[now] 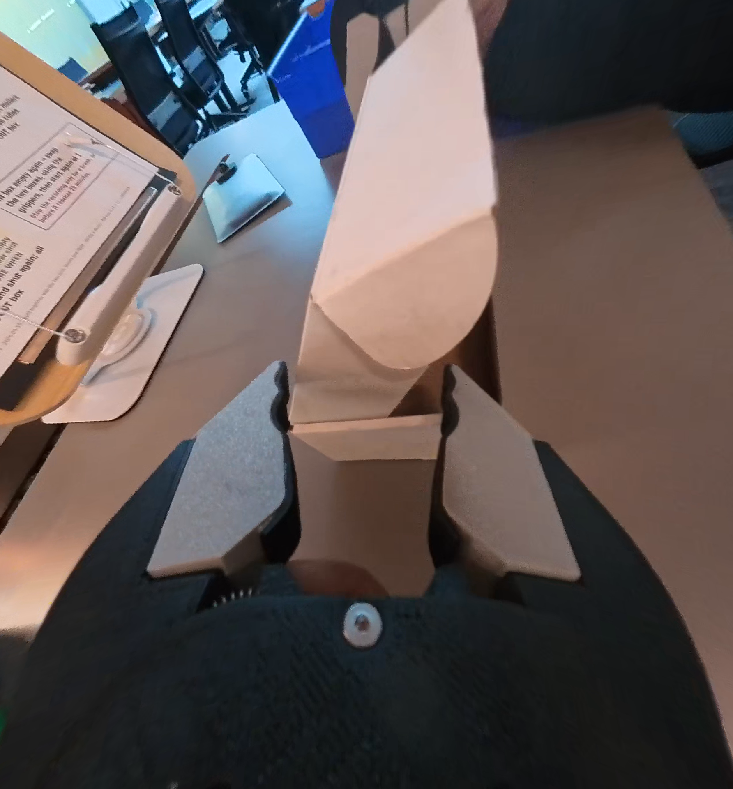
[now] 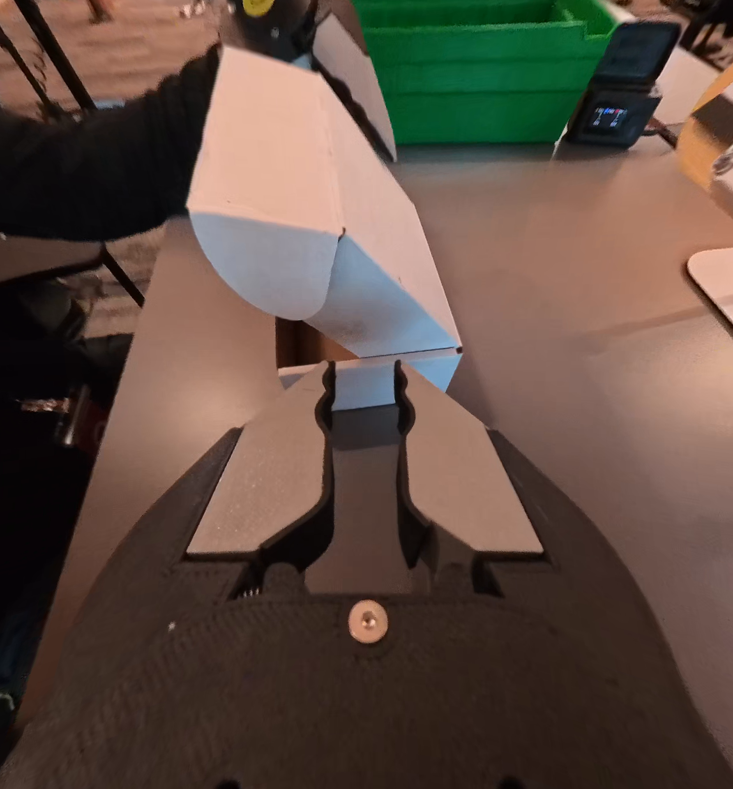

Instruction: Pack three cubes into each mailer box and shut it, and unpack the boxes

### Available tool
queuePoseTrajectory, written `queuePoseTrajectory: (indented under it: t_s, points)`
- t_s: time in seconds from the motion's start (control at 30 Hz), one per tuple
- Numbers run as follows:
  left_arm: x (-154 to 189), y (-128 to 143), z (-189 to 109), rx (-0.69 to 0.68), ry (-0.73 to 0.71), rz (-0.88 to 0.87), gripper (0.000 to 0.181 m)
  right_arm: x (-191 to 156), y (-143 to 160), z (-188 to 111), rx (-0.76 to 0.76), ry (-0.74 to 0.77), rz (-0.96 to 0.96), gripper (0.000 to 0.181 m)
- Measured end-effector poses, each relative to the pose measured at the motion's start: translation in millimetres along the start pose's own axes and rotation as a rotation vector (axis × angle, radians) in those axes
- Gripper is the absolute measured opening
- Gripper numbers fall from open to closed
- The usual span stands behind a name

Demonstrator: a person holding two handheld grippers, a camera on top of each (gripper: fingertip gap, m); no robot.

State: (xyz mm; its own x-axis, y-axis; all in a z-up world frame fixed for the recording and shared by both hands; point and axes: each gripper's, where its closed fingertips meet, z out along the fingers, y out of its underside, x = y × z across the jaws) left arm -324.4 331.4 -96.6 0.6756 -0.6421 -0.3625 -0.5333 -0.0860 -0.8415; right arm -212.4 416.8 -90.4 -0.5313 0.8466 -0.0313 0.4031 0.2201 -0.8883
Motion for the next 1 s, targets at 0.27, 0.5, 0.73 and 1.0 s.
queuePoseTrajectory:
  t_s: [0.27, 0.5, 0.73, 1.0]
  points:
    - [-0.5, -50.9, -51.0, 0.335, 0.079, -0.139, 0.062, 8.6, -32.2, -10.0, 0.202, 0.006, 0.077, 0.041]
    - [-47.3, -78.5, -77.2, 0.566, -0.071, -0.255, 0.0, 27.3, -74.6, -22.5, 0.51, 0.015, 0.269, 0.042]
    - [-94.6, -65.0, -75.9, 0.603, -0.256, -0.478, 0.0, 10.9, -81.5, -3.8, 0.504, -0.091, 0.299, 0.047]
    - [-52.4, -48.7, -27.4, 0.367, -0.066, -0.378, 0.0, 0.3, -73.4, 7.1, 0.424, -0.13, 0.272, 0.041]
